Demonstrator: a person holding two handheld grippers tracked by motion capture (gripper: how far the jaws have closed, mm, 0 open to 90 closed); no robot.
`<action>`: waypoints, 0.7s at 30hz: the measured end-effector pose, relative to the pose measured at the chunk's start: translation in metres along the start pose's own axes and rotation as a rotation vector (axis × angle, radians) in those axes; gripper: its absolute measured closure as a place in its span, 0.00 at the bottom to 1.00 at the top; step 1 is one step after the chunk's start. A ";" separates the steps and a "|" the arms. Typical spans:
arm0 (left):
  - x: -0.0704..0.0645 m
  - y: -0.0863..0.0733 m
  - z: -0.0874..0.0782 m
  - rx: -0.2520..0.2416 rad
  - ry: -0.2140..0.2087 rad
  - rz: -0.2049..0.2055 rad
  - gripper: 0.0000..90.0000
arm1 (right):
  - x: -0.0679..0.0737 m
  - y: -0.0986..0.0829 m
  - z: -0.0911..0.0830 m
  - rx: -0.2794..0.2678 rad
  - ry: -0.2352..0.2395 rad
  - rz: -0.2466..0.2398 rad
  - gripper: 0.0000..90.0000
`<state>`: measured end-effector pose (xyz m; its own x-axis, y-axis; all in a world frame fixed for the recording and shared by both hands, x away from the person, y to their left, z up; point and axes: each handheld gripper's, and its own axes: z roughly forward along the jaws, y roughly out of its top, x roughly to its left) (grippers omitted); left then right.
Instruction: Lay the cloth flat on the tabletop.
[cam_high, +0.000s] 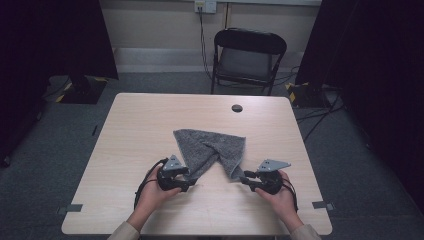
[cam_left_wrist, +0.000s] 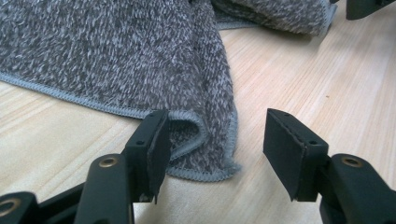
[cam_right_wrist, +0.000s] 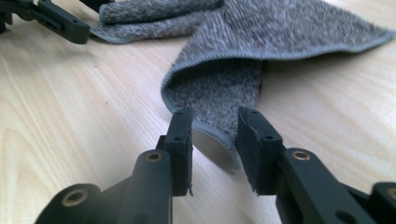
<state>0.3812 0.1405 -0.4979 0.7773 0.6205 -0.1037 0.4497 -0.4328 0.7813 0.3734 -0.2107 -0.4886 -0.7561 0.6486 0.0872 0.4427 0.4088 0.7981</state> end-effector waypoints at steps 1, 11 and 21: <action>0.000 0.000 0.000 -0.001 -0.001 0.000 0.46 | -0.001 -0.002 0.001 0.001 -0.004 0.004 0.75; 0.001 -0.002 -0.003 0.013 0.012 0.015 0.54 | -0.003 -0.008 0.005 0.050 -0.031 -0.013 0.83; 0.002 -0.001 -0.005 0.032 0.042 0.031 0.50 | -0.002 -0.007 0.007 0.051 -0.054 -0.028 0.93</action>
<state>0.3795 0.1454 -0.4960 0.7722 0.6331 -0.0535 0.4401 -0.4723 0.7637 0.3748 -0.2101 -0.4983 -0.7417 0.6700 0.0319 0.4469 0.4582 0.7684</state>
